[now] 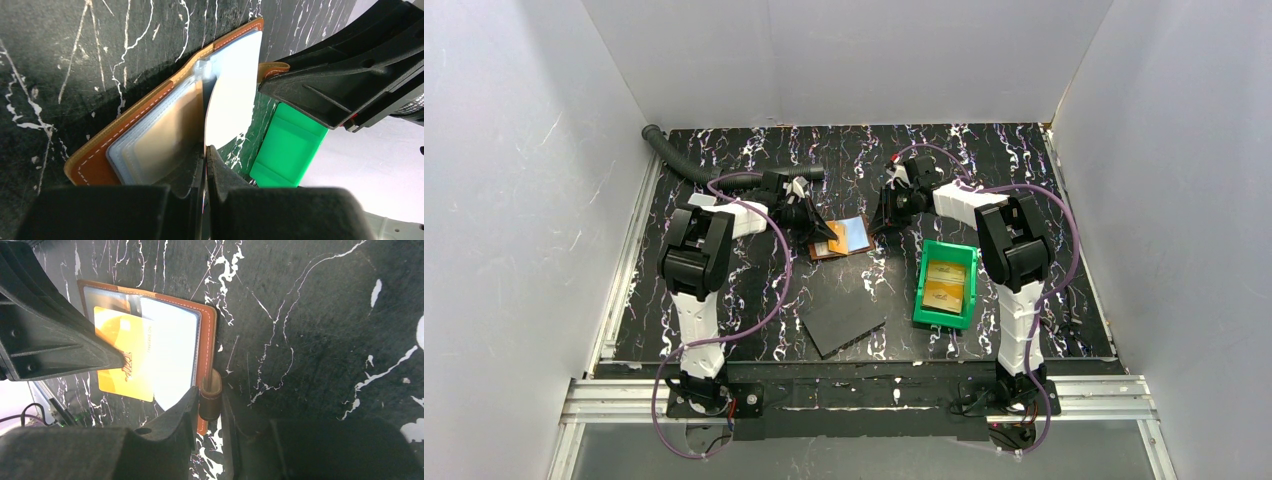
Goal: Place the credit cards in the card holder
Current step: Insert the credit card into the card holder.
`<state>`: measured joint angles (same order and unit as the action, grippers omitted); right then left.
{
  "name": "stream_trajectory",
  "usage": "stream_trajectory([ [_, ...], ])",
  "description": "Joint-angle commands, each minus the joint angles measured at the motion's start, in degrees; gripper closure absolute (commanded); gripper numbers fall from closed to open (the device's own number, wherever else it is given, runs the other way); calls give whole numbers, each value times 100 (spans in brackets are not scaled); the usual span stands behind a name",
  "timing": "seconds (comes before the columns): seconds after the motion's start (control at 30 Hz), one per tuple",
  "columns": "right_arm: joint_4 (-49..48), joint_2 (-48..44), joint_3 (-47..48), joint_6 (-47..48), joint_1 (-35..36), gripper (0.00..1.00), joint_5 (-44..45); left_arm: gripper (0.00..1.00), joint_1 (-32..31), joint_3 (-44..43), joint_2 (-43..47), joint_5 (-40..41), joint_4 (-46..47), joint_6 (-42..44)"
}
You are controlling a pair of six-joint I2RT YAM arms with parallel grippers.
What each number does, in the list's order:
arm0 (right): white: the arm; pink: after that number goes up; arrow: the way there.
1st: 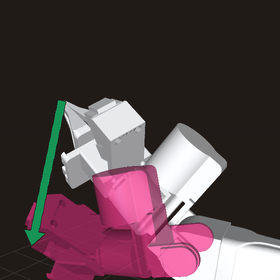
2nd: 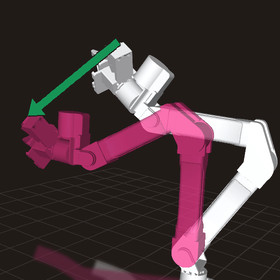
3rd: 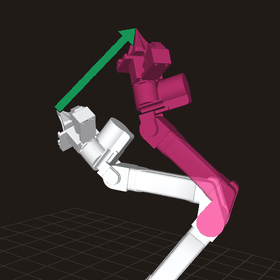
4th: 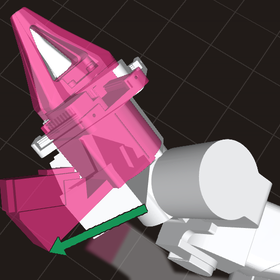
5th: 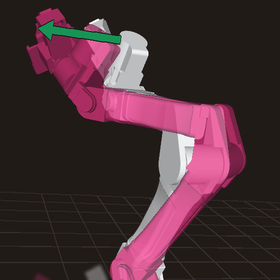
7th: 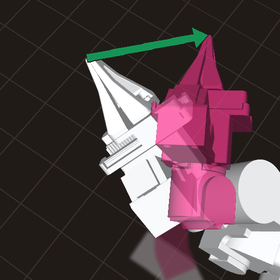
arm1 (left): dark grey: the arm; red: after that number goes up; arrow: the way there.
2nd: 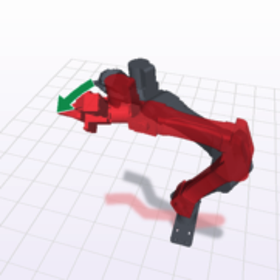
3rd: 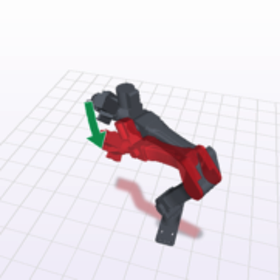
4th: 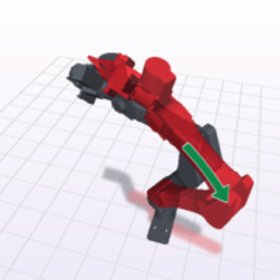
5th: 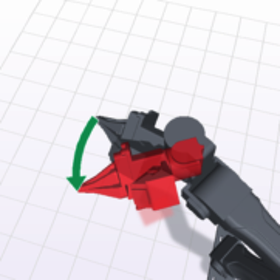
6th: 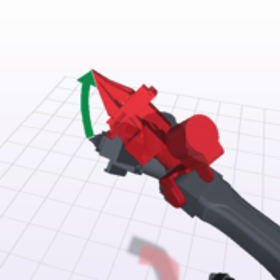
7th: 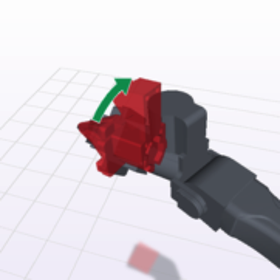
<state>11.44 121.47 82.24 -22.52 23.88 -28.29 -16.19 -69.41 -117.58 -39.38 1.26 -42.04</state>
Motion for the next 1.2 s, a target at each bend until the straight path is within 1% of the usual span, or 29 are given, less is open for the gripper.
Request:
stream_trajectory([
  [0.0,-156,77,-28,-75,-4,71,-187,100,38,168,201,587,198,-120],
  [0.23,-177,44,-92,-92,-4,71,-202,100,47,175,304,852,212,-172],
  [0.37,-184,35,-108,-99,-6,71,-203,100,37,175,187,592,391,-396],
  [0.43,-193,35,-101,-105,-6,72,-218,100,30,285,174,452,621,-497],
  [0.83,-274,17,-145,-161,-1,73,-275,100,18,549,220,377,891,-635],
  [0.87,-273,10,-150,-156,-3,73,-281,98,11,545,218,368,894,-651],
  [0.93,-274,8,-151,-158,2,73,-282,91,-5,551,241,363,885,-701],
  [0.97,-274,8,-151,-156,-2,73,-282,85,-6,558,256,382,885,-727],
  [1.0,-274,8,-158,-160,-4,74,-282,76,-12,574,281,397,885,-758],
  [1.03,-281,1,-164,-157,-1,73,-282,70,-16,591,321,429,874,-769],
  [1.07,-283,-7,-174,-159,-4,73,-282,66,-16,607,349,464,843,-770],
  [1.17,-275,-26,-191,-138,-1,74,-274,58,-61,544,405,558,603,-718],
])
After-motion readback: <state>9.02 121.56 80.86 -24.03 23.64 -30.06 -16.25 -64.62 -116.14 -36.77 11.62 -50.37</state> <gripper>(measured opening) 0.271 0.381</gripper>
